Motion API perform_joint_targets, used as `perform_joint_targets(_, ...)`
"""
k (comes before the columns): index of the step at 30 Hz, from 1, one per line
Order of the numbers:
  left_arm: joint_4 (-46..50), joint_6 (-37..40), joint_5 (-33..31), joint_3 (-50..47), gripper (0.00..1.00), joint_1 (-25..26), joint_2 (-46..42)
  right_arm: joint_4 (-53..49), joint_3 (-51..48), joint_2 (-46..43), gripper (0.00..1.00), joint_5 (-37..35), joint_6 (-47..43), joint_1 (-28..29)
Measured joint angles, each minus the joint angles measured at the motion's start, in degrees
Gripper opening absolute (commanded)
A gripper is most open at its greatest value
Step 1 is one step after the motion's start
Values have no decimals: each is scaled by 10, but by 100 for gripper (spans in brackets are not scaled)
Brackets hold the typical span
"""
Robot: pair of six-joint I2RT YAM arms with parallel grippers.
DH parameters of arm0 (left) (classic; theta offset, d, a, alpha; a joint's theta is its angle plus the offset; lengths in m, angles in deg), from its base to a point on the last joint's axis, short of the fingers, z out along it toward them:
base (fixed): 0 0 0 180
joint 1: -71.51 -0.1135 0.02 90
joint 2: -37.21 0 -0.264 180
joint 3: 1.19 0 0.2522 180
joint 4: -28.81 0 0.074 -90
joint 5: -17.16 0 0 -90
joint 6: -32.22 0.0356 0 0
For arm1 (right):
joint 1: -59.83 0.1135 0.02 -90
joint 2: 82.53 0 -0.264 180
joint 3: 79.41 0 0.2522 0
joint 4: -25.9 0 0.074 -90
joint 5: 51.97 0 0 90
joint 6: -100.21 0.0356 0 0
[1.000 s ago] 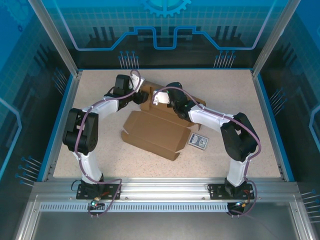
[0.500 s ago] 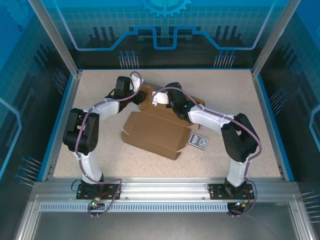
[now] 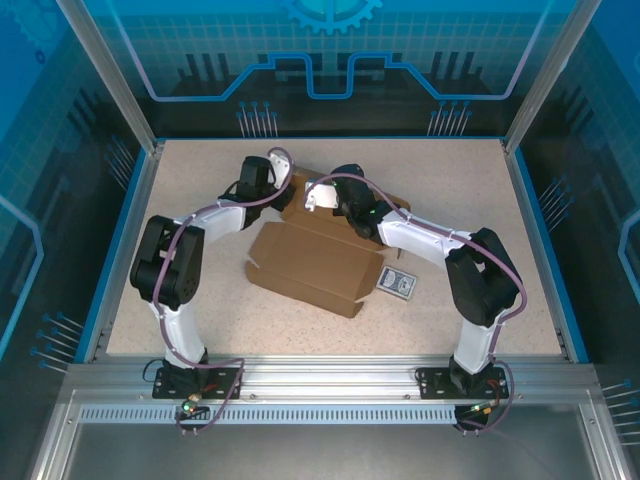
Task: Fold the paper box
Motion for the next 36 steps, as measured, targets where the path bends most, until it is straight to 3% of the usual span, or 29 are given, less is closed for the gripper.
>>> perform_joint_targets(6,0,-4,-40,10,33,10,9,0,0,0,0,0,3,0)
perform_joint_targets(29,-3,-19,-169,60,27,41,47,11,0,0,0,3,20,0)
perform_joint_targets(33,0,-19,-183,66,27,44,50,14,-1,0,0,2,22,0)
perform_joint_targets(36,0,-17,-185,66,35,45,50,14,-1,0,0,1,23,0)
